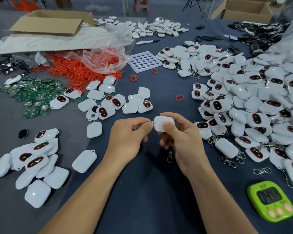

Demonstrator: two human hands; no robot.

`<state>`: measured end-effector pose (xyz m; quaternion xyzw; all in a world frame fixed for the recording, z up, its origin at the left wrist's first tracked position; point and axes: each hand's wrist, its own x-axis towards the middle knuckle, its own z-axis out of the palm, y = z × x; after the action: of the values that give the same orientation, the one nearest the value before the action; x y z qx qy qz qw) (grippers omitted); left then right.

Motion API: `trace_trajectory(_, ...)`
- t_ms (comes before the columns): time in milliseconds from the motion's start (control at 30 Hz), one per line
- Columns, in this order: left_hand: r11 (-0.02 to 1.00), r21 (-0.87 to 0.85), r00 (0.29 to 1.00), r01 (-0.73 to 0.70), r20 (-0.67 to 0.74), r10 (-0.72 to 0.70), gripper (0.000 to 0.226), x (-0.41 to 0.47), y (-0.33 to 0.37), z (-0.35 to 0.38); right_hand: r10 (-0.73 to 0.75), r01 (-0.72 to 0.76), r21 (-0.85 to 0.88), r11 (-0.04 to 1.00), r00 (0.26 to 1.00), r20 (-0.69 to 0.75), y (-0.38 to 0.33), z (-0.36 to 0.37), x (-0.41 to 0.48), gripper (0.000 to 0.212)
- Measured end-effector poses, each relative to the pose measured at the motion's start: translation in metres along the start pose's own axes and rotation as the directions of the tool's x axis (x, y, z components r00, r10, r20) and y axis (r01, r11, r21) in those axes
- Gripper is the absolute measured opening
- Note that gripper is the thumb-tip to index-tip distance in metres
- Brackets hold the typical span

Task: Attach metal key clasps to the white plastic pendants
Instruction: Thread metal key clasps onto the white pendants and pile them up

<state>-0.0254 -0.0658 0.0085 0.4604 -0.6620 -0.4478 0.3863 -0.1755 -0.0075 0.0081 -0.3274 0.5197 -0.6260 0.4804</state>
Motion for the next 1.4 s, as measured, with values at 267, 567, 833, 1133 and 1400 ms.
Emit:
trace_trajectory(267,0.596,0.758,0.93,-0.266,0.039,0.366,0.011,-0.01,-0.002,0.005,-0.042,0.03,-0.152,0.988,0.996,-0.076,0.005,0.003,-0.004,0.023)
trace_trajectory(567,0.997,0.08,1.0,-0.019,0.023,0.017,0.013,-0.003,0.002,0.002,0.106,-0.107,0.154,0.982,0.994,0.018,-0.005,-0.003,0.001,0.02)
trace_trajectory(833,0.954,0.282,0.992,-0.097,-0.053,0.117,0.017,-0.005,-0.001,0.002,0.06,-0.058,0.062,0.996,0.998,-0.023,-0.001,0.001,-0.002,0.02)
trace_trajectory(1133,0.652,0.707,0.924,-0.275,0.007,0.382,0.013,-0.013,-0.001,0.008,-0.026,0.017,-0.097,0.995,0.995,-0.093,0.003,0.004,-0.001,0.028)
trace_trajectory(1400,1.0,0.029,0.996,0.0,0.093,-0.003,0.015,-0.004,0.001,0.004,0.094,-0.094,0.134,0.987,0.996,0.003,-0.003,-0.001,0.001,0.024)
